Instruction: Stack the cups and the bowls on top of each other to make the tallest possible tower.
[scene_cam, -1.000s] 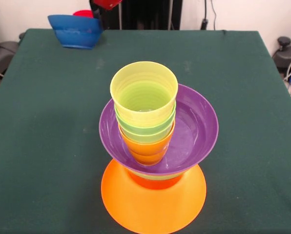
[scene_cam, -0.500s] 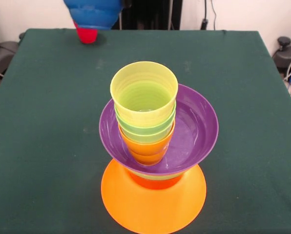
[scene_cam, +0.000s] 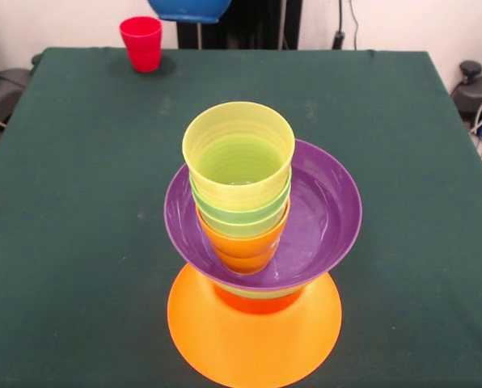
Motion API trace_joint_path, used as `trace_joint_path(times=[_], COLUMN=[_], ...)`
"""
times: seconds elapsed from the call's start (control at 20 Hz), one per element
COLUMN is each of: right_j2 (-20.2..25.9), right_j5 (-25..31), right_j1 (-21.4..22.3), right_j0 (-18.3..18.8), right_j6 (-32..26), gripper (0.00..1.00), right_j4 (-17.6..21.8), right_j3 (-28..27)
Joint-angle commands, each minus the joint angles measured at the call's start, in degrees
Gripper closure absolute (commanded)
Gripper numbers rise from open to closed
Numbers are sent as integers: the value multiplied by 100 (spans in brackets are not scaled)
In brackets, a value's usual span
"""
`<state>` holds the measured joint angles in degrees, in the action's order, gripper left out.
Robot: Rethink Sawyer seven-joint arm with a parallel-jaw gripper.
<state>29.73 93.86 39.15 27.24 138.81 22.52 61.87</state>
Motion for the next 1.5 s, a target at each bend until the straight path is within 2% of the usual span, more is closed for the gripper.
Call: trace_joint_path(times=[0.05,0.35,0.65,0.8,1.05,1.5], right_j2=[5,107,283,484,930,2457], right_j5=[739,1762,2668,3278,3898,4478], right_j1=[-735,-1267,-1760,-1957,-2038,-2087], right_j0=[-394,-745,-1028,-1133,-1181,-1057], right_j6=[-179,-218,-355,-483,-673,-797], gripper=[100,100,100,100,100,100], right_j4=[223,450,852,1262,1923,3547], right_j3=[-1026,-2306,-3487,-4062,-4576,-4986])
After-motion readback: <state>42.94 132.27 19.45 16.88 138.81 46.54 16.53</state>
